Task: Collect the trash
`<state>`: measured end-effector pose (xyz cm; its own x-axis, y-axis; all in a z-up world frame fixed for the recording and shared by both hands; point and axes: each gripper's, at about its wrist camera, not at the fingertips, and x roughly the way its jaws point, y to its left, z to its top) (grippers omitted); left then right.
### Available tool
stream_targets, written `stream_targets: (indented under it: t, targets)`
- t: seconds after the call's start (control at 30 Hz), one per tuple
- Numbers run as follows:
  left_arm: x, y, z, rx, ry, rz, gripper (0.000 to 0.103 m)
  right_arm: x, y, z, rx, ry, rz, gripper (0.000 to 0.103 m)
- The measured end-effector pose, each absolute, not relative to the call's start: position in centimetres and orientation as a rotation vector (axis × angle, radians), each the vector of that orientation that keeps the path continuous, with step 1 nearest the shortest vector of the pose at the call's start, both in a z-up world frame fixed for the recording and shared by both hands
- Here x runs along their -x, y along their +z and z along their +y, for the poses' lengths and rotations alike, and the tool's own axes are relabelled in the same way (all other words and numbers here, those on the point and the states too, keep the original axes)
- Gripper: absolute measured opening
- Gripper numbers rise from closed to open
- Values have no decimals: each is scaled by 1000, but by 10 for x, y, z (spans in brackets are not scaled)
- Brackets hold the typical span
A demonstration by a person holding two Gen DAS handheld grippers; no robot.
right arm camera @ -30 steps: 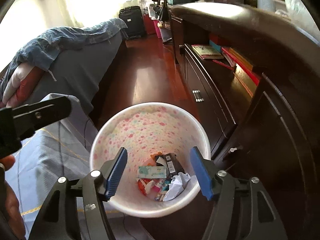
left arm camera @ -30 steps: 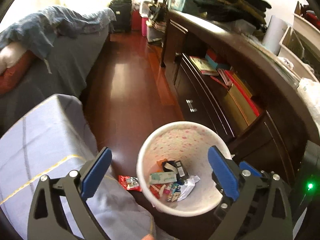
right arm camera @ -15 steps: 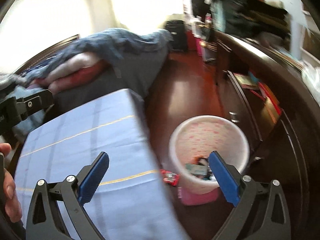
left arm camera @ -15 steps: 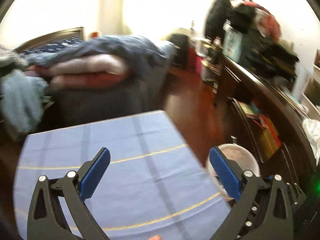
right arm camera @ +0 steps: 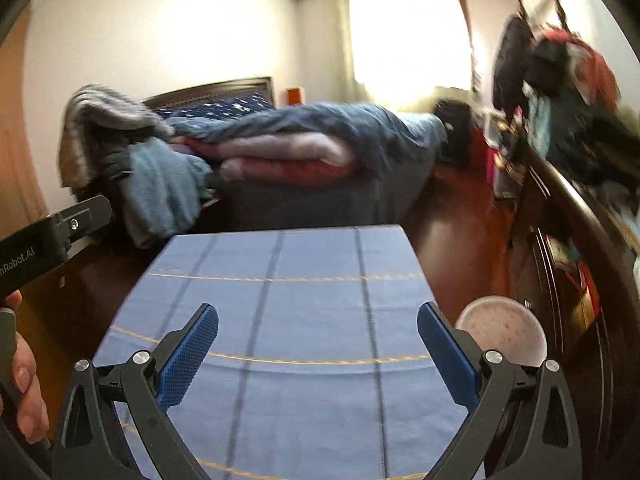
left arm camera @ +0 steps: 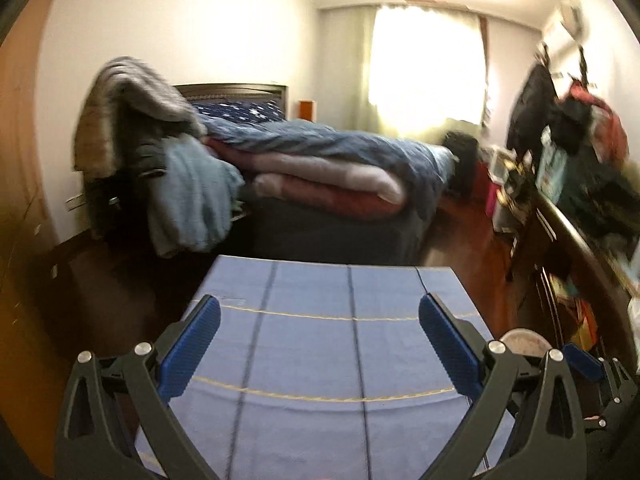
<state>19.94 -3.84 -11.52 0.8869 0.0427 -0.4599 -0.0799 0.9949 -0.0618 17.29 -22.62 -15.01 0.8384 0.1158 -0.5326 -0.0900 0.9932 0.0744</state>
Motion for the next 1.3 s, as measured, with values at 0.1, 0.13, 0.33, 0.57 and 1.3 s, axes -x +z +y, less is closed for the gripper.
stream_targets:
  t: [0.1,0.13,0.33,0.57,1.3]
  targets:
    - [-170,-99,-13,120,89,438,100,-154,-132,-204,-20,151,531,99]
    - [-161,-94,-6,128,100,429,100,-148,-126,-197,-14,165,521,99]
    - [-112,-67,18,149,127,367,100,-120,-102,-174,0,197,478,99]
    - [-70,-44,20,139,119,293,100,-91,-82,-171,13,179,430,100]
    - [-34,-26,11,125,90,217,100,-53,-58,-172,32,165,328,100]
